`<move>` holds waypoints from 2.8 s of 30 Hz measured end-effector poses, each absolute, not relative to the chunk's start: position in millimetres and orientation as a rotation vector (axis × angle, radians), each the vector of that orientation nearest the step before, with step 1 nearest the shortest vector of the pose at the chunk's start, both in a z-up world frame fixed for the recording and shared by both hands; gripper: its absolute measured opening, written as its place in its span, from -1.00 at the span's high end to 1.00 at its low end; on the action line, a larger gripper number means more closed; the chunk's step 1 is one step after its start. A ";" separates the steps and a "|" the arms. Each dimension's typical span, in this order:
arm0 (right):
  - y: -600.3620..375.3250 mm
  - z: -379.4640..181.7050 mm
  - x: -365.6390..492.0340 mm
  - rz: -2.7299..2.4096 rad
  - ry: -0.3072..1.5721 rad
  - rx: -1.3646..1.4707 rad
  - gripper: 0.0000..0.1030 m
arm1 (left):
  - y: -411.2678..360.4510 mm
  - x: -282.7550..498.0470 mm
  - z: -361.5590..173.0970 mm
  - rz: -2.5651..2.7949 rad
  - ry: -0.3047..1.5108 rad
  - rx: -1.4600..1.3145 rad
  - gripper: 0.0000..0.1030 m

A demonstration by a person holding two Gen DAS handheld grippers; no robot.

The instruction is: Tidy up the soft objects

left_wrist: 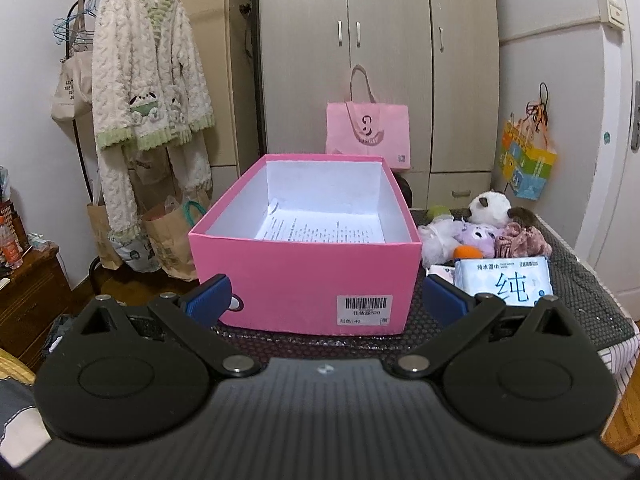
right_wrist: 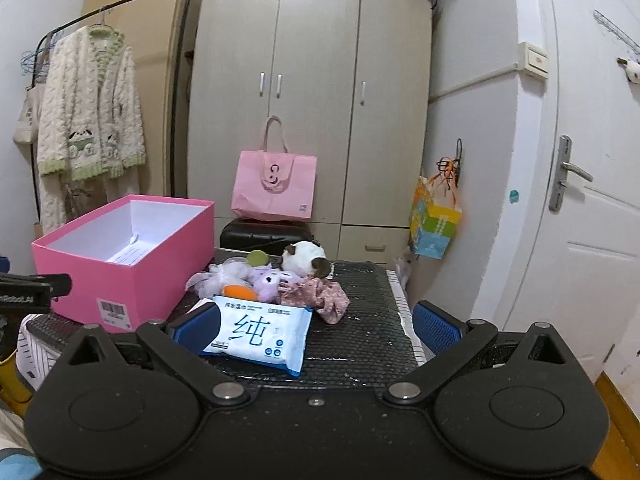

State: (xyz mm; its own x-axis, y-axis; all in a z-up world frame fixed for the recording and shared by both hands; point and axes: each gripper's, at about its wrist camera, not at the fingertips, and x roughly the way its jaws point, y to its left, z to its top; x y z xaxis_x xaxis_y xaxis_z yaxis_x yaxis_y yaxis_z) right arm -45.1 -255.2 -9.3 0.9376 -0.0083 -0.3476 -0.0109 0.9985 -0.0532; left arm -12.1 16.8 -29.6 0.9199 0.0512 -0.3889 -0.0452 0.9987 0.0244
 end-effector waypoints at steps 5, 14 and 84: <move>-257.0 -9.6 -45.2 -0.006 0.372 -0.081 -1.00 | 16.6 -10.7 -29.5 0.053 0.407 0.020 -1.00; -258.5 -12.5 -44.9 0.004 0.366 -0.057 -1.00 | 13.2 -9.3 -30.2 0.048 0.419 0.036 -1.00; -294.5 -108.2 106.1 0.488 0.639 0.127 0.36 | -82.3 131.9 -92.0 -0.509 0.771 -0.061 -0.04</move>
State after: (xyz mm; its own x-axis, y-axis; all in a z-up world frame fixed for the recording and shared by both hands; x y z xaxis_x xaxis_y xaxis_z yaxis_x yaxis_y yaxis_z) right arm 106.1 -294.5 -108.2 0.6941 0.4745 -0.5413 -0.3980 0.8796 0.2607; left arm 131.9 -82.3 -92.0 0.6032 -0.4612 -0.6507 0.4174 0.8778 -0.2351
